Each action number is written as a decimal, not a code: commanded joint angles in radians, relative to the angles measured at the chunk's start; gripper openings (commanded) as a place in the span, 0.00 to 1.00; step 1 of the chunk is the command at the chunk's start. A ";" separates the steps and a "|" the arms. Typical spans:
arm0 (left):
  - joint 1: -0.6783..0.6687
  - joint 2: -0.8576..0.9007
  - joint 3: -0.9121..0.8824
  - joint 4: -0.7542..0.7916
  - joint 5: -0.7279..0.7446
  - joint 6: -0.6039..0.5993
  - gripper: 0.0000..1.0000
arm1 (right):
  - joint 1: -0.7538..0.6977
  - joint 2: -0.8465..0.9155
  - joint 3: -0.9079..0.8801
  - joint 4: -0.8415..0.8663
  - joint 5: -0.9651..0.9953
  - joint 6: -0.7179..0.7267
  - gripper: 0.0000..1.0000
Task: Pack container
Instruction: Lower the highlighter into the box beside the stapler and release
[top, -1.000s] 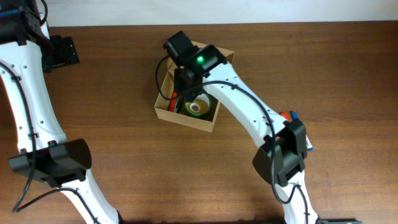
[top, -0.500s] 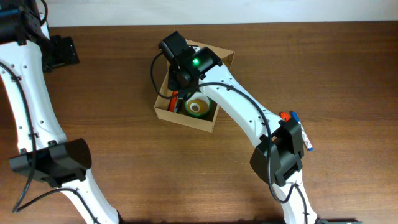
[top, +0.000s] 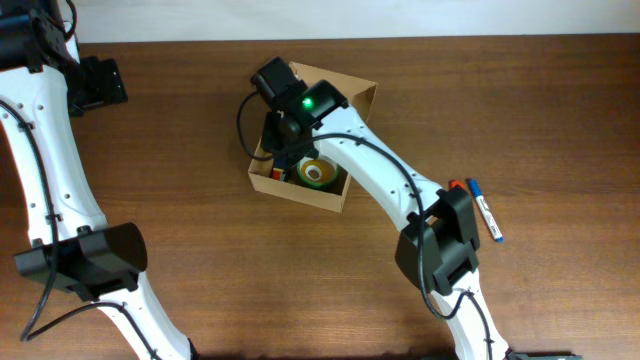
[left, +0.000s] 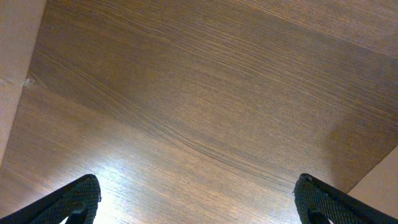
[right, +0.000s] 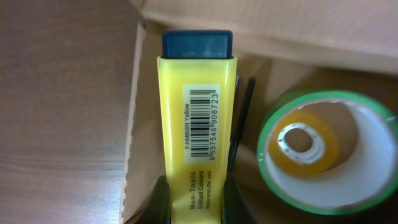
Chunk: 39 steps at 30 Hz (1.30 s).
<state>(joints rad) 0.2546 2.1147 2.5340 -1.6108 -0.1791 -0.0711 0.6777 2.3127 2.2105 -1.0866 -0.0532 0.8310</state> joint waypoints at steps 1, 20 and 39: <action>0.003 -0.019 0.012 0.002 0.007 0.009 0.99 | 0.022 0.019 0.023 -0.003 -0.026 0.024 0.04; 0.003 -0.019 0.012 0.002 0.007 0.009 0.99 | 0.030 0.087 0.023 0.002 -0.050 0.050 0.04; 0.003 -0.019 0.012 0.002 0.007 0.009 0.99 | 0.029 0.132 0.023 0.010 -0.071 0.050 0.05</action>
<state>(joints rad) 0.2546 2.1147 2.5340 -1.6108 -0.1791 -0.0711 0.6975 2.4287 2.2105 -1.0767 -0.1143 0.8684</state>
